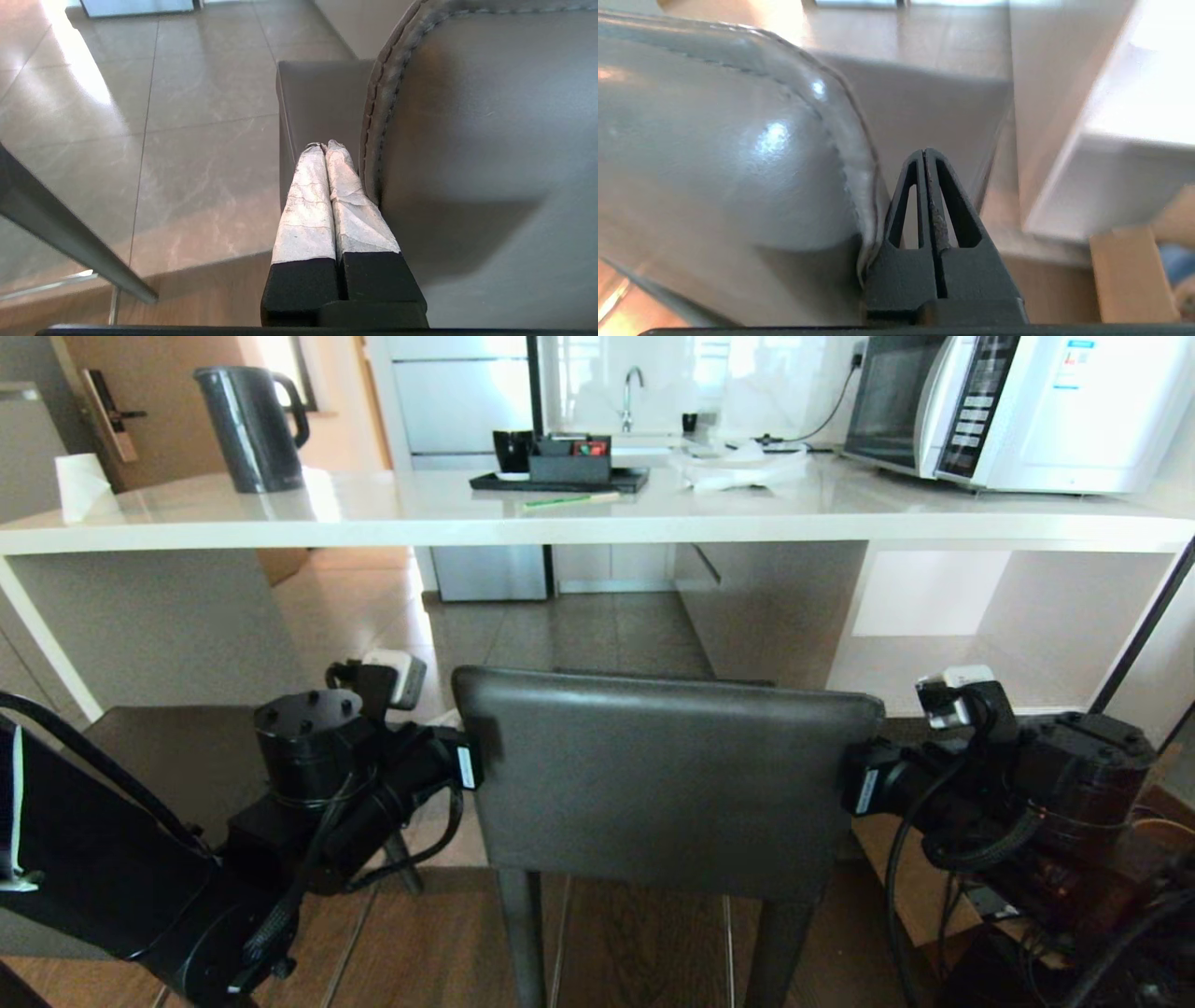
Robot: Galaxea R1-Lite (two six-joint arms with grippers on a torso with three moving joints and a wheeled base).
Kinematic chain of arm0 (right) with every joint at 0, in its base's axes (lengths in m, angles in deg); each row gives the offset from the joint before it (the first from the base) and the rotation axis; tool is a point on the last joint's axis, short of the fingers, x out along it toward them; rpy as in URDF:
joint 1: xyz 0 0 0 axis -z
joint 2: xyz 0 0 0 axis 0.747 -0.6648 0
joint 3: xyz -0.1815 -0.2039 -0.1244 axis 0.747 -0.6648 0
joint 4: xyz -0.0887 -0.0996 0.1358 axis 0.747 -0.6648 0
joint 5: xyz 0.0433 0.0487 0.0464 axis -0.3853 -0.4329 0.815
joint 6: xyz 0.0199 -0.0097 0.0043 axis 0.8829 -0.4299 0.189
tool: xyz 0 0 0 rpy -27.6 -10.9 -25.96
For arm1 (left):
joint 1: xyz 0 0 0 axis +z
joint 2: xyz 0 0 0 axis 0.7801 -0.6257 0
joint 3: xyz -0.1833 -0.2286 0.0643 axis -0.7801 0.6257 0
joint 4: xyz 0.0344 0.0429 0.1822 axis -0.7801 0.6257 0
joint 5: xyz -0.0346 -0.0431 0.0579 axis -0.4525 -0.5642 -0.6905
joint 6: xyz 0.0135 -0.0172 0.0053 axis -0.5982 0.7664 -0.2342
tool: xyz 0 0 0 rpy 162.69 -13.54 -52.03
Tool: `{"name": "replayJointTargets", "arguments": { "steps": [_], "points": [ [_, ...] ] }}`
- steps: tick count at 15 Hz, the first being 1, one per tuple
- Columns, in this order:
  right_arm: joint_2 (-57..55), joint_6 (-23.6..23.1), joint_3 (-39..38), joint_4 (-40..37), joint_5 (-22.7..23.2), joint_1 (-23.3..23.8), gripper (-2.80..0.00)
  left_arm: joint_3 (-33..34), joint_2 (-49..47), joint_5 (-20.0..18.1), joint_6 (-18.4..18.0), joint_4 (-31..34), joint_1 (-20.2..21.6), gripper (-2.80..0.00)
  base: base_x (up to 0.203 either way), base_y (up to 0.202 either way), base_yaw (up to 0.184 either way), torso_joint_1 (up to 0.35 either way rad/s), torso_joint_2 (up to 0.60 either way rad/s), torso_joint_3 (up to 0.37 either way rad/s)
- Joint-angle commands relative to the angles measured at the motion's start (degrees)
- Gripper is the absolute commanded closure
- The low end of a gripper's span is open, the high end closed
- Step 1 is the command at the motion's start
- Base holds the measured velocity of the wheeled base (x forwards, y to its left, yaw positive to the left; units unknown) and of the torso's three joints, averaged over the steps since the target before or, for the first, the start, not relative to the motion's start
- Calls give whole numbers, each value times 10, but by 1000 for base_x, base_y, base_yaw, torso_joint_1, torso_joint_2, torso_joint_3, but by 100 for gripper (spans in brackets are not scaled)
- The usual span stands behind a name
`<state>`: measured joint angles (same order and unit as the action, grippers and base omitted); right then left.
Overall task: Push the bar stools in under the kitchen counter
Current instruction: Push the gray chair back under the dining table
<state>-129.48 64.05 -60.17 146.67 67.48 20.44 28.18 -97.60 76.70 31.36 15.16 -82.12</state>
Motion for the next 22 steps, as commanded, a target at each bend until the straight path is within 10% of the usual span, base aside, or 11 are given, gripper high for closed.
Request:
{"name": "replayJointTargets", "arguments": {
  "steps": [1, 22],
  "points": [
    [-46, -3, 47, 8, 0, -1, 0, 12, -3, 7, 1, -1, 13, 0, 0, 0, 0, 0, 0, 0],
    [-204, -53, 86, 113, 11, -3, 0, 83, 0, -6, 6, -7, -26, 0, 0, 0, 0, 0, 0, 0]
  ]
}}
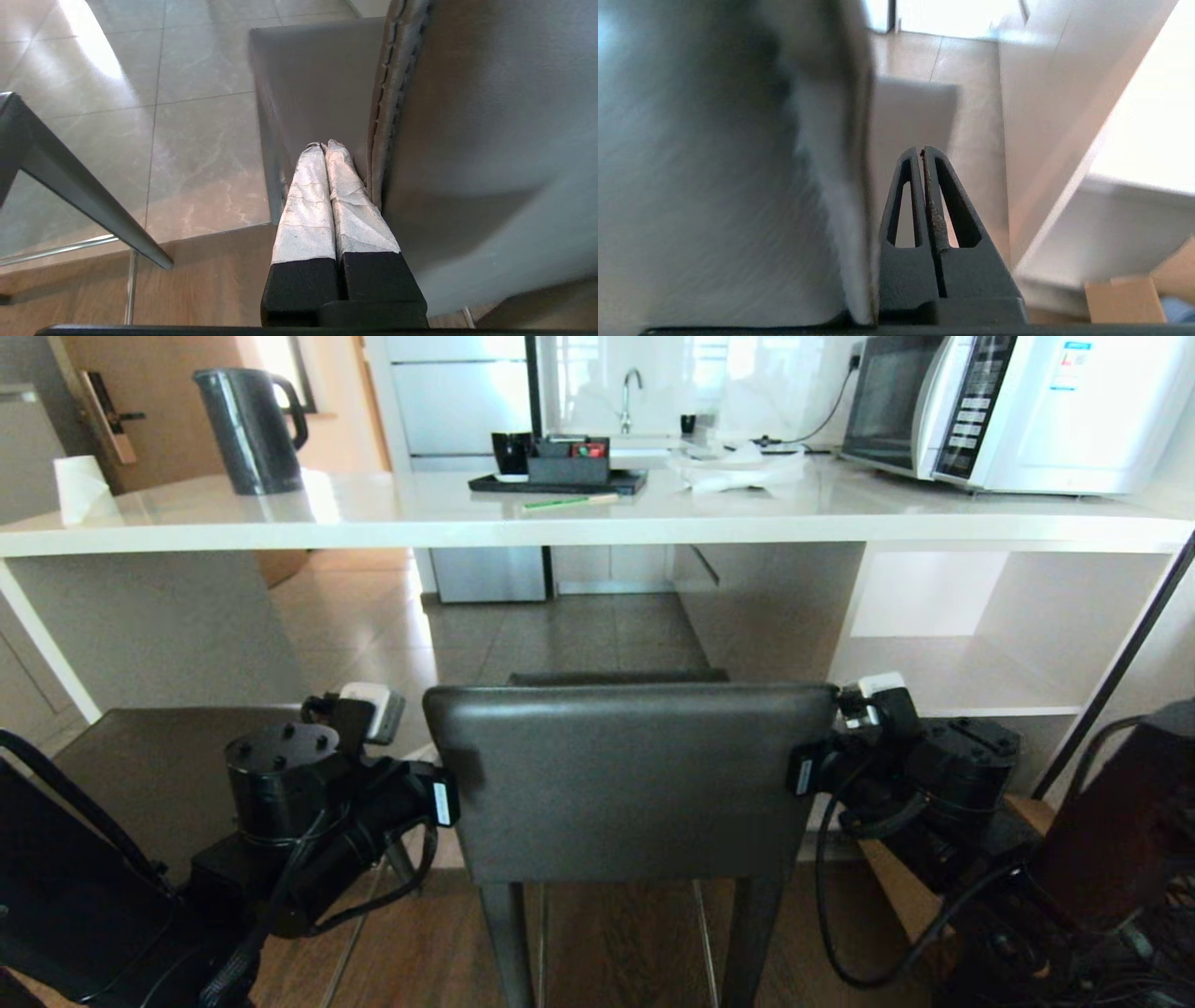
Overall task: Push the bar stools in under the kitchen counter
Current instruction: Push the gray chair back under the dining table
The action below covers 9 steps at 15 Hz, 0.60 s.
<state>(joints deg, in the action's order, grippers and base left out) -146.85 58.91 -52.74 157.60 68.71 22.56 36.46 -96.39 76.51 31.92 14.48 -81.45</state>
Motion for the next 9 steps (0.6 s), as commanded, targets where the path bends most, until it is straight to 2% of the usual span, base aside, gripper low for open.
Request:
{"name": "replayJointTargets", "arguments": {
  "steps": [1, 6, 9],
  "points": [
    [-31, -3, 23, 4, -1, -26, 0, -2, -12, -4, 1, 0, -32, 0, 0, 0, 0, 0, 0, 0],
    [-26, -3, 22, 8, -3, -26, 0, -17, -23, -2, 0, 0, -16, 0, 0, 0, 0, 0, 0, 0],
    [-23, -4, -6, 31, -3, -5, 0, -66, -49, 1, -2, 0, 2, 0, 0, 0, 0, 0, 0, 0]
  ]
}}
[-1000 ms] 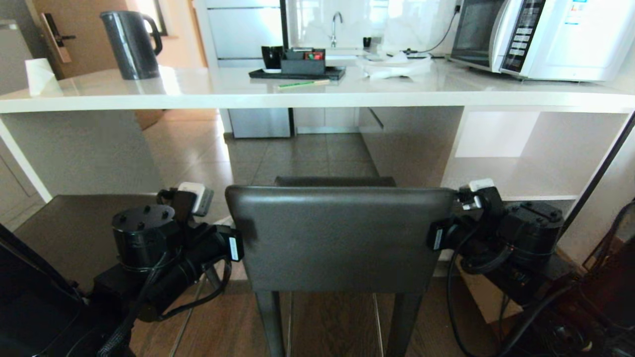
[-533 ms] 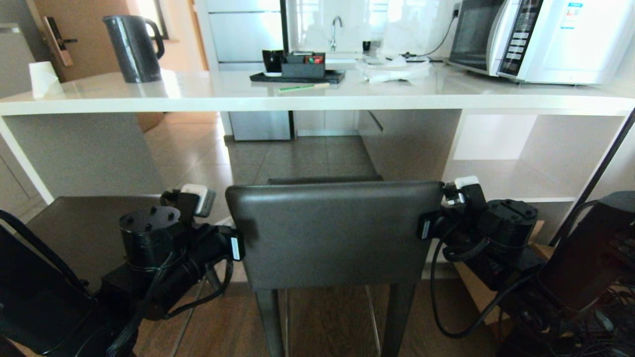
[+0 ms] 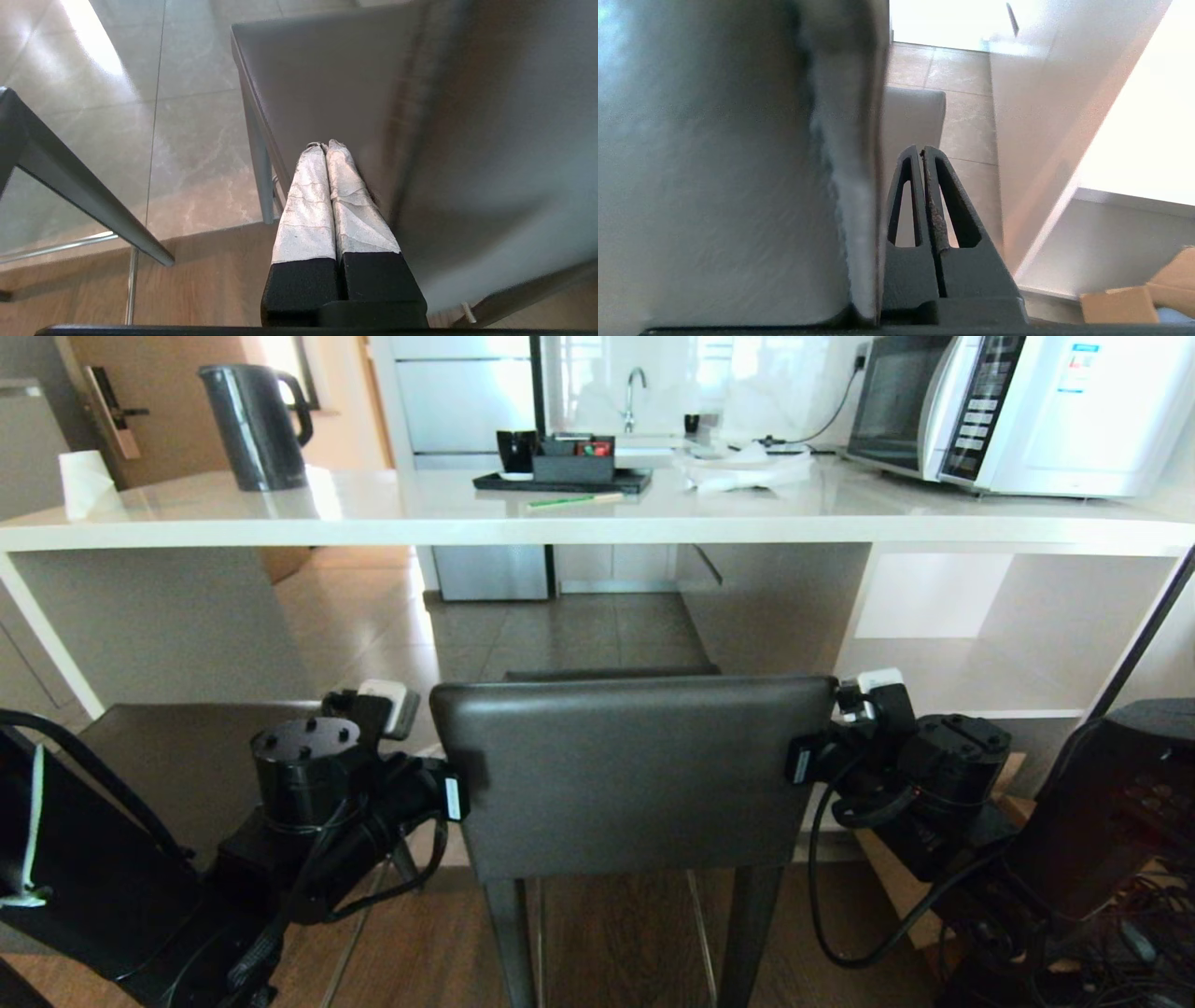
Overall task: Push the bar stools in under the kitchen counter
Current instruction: Push the gray chair back under the dining table
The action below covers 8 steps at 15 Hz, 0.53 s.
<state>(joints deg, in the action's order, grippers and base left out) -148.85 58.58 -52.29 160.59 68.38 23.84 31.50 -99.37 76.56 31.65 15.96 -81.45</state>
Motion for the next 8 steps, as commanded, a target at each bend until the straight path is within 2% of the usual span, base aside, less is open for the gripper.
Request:
{"name": "replayJointTargets", "arguments": {
  "steps": [1, 3, 8],
  "points": [
    [-3, -1, -18, 6, 1, -7, 0, -37, -27, 0, 0, -12, 7, 0, 0, 0, 0, 0, 0, 0],
    [1, -3, -18, 12, 1, 1, 0, -67, -50, 0, -1, -9, 16, 0, 0, 0, 0, 0, 0, 0],
    [3, -15, -7, 11, 2, 1, 0, -73, -47, -2, -1, -13, 31, 0, 0, 0, 0, 6, 4, -3]
  ]
}}
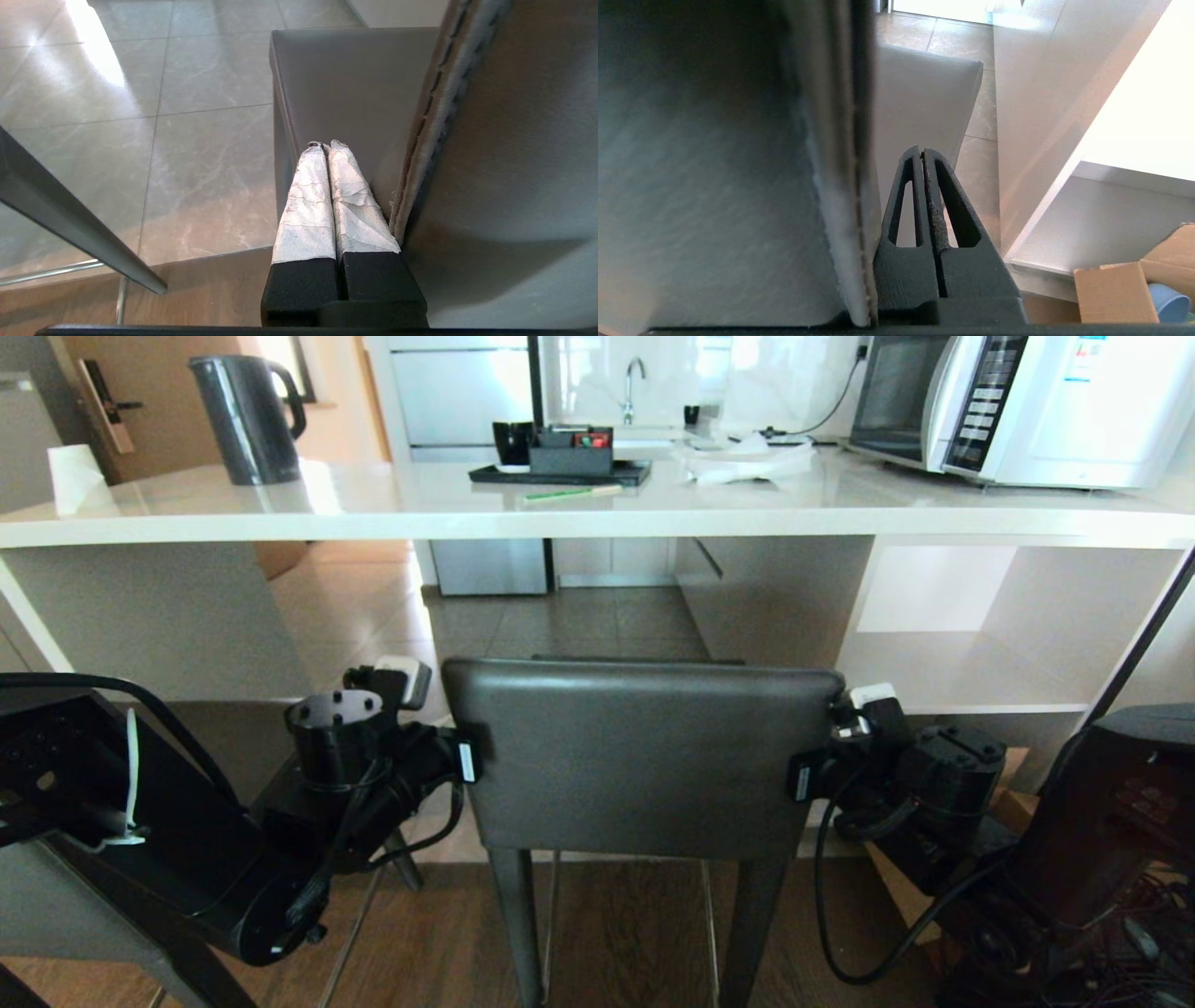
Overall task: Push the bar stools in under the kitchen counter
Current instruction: Push the gray chair back under the dining table
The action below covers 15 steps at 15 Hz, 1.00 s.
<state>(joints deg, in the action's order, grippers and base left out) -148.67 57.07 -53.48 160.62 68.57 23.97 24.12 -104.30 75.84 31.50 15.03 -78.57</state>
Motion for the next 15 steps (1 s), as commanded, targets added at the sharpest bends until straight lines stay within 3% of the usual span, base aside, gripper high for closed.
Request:
{"name": "replayJointTargets", "arguments": {
  "steps": [1, 6, 15],
  "points": [
    [-2, 0, 17, 10, -1, 0, 0, 9, 11, 5, 1, -4, 2, 0, 0, 0, 0, 0, 0, 0],
    [1, 1, 32, -1, -4, 0, 0, 25, 28, 5, 3, -42, 0, 0, 0, 0, 0, 0, 0, 0],
    [10, 1, 19, 0, -5, 3, 0, 30, 27, 7, 1, -42, 1, 0, 0, 0, 0, 0, 0, 0]
  ]
}}
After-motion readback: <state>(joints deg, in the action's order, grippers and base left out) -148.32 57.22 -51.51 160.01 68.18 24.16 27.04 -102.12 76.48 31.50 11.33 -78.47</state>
